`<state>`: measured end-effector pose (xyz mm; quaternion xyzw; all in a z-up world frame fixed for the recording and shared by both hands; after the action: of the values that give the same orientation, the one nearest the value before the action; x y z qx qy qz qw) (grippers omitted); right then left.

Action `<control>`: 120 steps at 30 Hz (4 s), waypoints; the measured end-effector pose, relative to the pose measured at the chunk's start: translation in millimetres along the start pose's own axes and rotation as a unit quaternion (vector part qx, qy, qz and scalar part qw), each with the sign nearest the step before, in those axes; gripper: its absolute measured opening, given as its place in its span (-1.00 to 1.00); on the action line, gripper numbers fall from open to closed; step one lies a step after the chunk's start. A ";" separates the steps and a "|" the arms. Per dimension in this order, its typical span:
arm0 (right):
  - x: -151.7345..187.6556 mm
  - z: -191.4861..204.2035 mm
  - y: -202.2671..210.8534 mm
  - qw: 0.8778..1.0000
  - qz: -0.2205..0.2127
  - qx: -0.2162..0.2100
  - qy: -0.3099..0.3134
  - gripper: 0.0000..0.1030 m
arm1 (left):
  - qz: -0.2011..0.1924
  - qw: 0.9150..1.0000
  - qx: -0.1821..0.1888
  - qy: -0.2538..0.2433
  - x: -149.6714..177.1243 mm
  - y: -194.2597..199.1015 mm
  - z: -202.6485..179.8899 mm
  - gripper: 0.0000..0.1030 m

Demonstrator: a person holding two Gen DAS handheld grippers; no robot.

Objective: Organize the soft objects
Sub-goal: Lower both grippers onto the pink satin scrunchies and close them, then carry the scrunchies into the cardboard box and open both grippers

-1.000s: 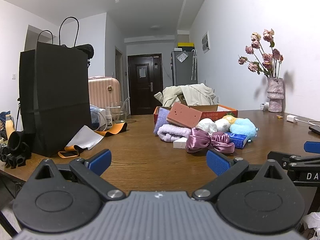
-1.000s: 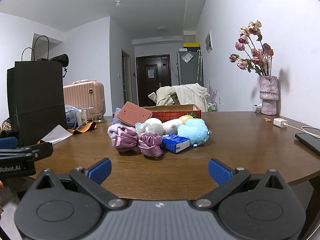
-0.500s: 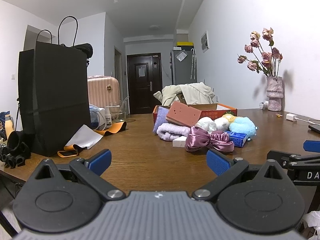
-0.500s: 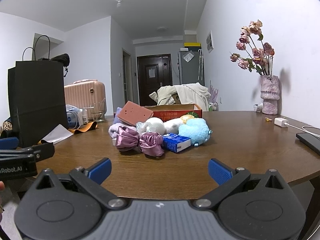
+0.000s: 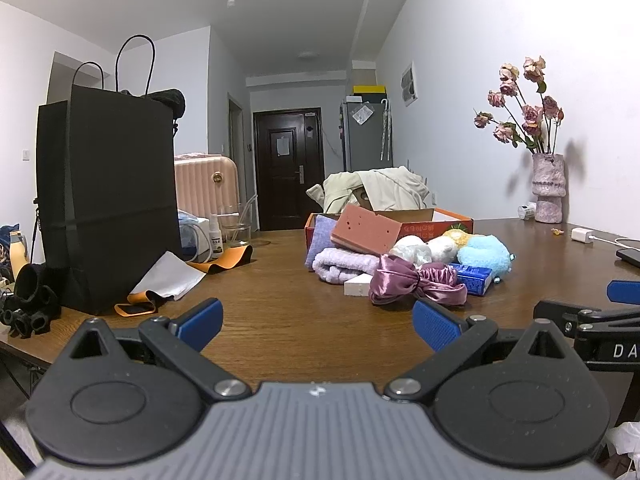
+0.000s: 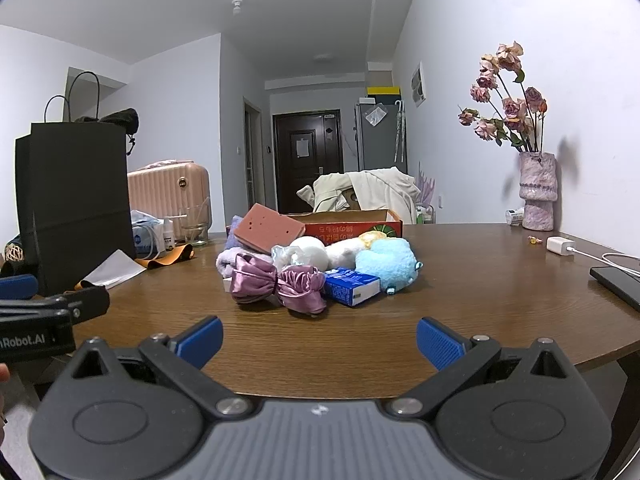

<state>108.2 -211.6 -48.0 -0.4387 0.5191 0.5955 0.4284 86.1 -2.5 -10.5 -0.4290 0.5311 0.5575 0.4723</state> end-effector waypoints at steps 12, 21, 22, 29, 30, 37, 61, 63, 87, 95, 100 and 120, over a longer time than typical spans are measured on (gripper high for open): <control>-11.2 -9.4 -24.3 1.000 -0.008 0.013 0.012 1.00 | 0.019 1.000 0.024 0.004 -4.7 -32.8 -0.8 1.00; -10.9 -16.7 -88.1 0.994 0.079 -0.048 -0.060 1.00 | 0.058 0.996 0.065 0.036 -9.8 -92.0 -1.8 1.00; -12.0 -18.0 -97.0 0.991 0.091 -0.060 -0.082 0.94 | 0.064 0.995 0.066 0.033 -10.0 -99.8 -4.0 1.00; -23.7 -22.6 -160.6 0.979 0.133 -0.077 -0.131 -0.15 | 0.119 0.984 0.107 0.080 -20.6 -169.5 -20.1 0.91; -27.3 -22.5 -167.2 0.978 0.133 -0.082 -0.138 -0.15 | 0.129 0.981 0.115 0.091 -20.9 -180.5 -22.2 0.74; -34.4 -21.0 -212.8 0.974 0.157 -0.078 -0.144 -0.49 | 0.177 0.966 0.153 0.112 -12.2 -221.3 -37.0 -0.25; -36.6 -6.7 -146.4 0.970 0.142 -0.133 -0.143 -0.95 | 0.154 0.966 0.180 0.107 -26.0 -151.0 -35.1 -0.79; -43.6 -7.0 -140.9 0.972 0.133 -0.134 -0.139 -0.95 | 0.142 0.967 0.181 0.105 -34.2 -145.6 -36.2 -0.79; -219.2 -14.0 -459.5 0.945 0.213 -0.179 -0.173 -0.94 | 0.203 0.957 0.156 0.139 -172.8 -468.3 -1.7 -0.79; -170.2 -0.9 -580.8 0.917 0.306 -0.149 -0.206 -0.94 | 0.265 0.954 0.100 0.094 -137.9 -569.3 6.4 -0.76; -146.8 5.0 -605.5 0.914 0.329 -0.131 -0.198 -0.82 | 0.268 0.956 0.104 0.065 -128.5 -581.0 8.9 -0.19; -250.0 -61.1 -444.3 0.960 0.237 -0.086 -0.121 0.20 | 0.199 0.976 0.089 0.022 -218.8 -433.7 21.5 0.49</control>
<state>603.9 -244.2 81.4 -0.2630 0.4998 0.7706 0.2953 553.3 -1.2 124.3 -0.2833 0.6632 0.5815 0.3765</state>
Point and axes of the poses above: each gripper's, at about its wrist camera, not at the fingertips, and y roughly against the way its jaws point, z to its left, x to its underside, the point moved 9 cm from there along -y, roughly the way its jaws point
